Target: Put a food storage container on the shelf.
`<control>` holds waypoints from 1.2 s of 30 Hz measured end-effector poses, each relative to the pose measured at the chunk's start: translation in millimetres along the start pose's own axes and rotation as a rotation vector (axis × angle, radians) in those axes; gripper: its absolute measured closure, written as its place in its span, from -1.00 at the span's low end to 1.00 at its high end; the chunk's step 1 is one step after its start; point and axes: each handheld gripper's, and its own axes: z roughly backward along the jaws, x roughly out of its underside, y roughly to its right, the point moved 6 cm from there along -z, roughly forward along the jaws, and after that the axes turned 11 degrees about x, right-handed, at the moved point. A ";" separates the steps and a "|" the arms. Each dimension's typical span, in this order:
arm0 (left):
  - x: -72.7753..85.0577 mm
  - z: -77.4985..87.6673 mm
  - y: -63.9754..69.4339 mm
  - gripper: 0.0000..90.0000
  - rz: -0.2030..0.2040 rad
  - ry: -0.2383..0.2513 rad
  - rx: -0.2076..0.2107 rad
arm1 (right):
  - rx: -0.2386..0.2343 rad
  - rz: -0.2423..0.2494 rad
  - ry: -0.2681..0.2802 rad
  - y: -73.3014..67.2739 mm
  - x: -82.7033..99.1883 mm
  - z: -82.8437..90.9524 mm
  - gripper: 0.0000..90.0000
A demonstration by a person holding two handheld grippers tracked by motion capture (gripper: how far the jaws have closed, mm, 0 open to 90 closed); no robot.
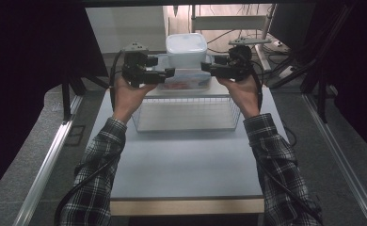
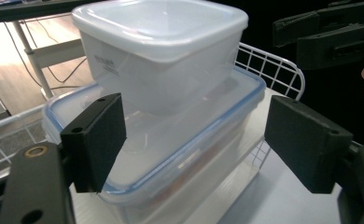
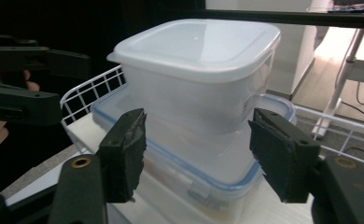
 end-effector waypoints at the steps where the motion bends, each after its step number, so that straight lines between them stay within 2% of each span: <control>1: 1.3 0.0 1.6 -0.59 0.002 0.002 0.006 | -0.007 -0.003 0.001 0.2 2.4 1.5 -0.27; 2: 2.3 0.3 2.8 -0.65 -0.004 0.002 0.011 | -0.037 -0.010 0.002 0.4 6.7 4.9 -0.30; 10: 13.7 3.2 16.7 -0.77 -0.016 0.001 0.060 | -0.066 -0.026 0.004 1.8 20.7 14.4 -0.38; 15: 26.1 4.4 24.2 -0.83 -0.021 -0.012 0.081 | -0.086 -0.013 -0.007 -1.4 32.0 18.2 -0.45; 20: 40.2 5.3 30.4 -0.90 -0.042 -0.046 0.069 | -0.105 0.009 -0.015 -7.6 42.2 22.4 -0.55; 23: 48.6 7.6 36.0 -0.93 -0.053 -0.054 0.083 | -0.130 0.023 -0.019 -14.2 50.3 27.5 -0.64; 28: 67.4 14.4 45.1 -0.95 -0.086 -0.078 0.069 | -0.143 0.033 -0.026 -20.6 62.0 33.2 -0.76; 29: 72.3 15.9 47.4 -0.96 -0.089 -0.079 0.070 | -0.147 0.045 -0.035 -23.9 70.6 36.0 -0.81; 30: 77.5 17.6 49.7 -0.96 -0.090 -0.080 0.073 | -0.147 0.045 -0.035 -23.9 70.6 36.0 -0.81; 33: 94.7 22.7 55.9 -0.96 -0.081 -0.077 0.087 | -0.146 0.080 -0.061 -28.5 87.4 40.4 -0.88; 34: 100.8 24.4 57.7 -0.96 -0.078 -0.076 0.090 | -0.144 0.087 -0.070 -29.9 93.6 41.9 -0.90; 35: 113.4 28.1 60.0 -0.96 -0.074 -0.080 0.077 | -0.146 0.095 -0.085 -32.6 106.6 45.0 -0.94; 36: 113.4 28.1 60.0 -0.96 -0.074 -0.080 0.077 | -0.146 0.095 -0.085 -32.6 106.6 45.0 -0.94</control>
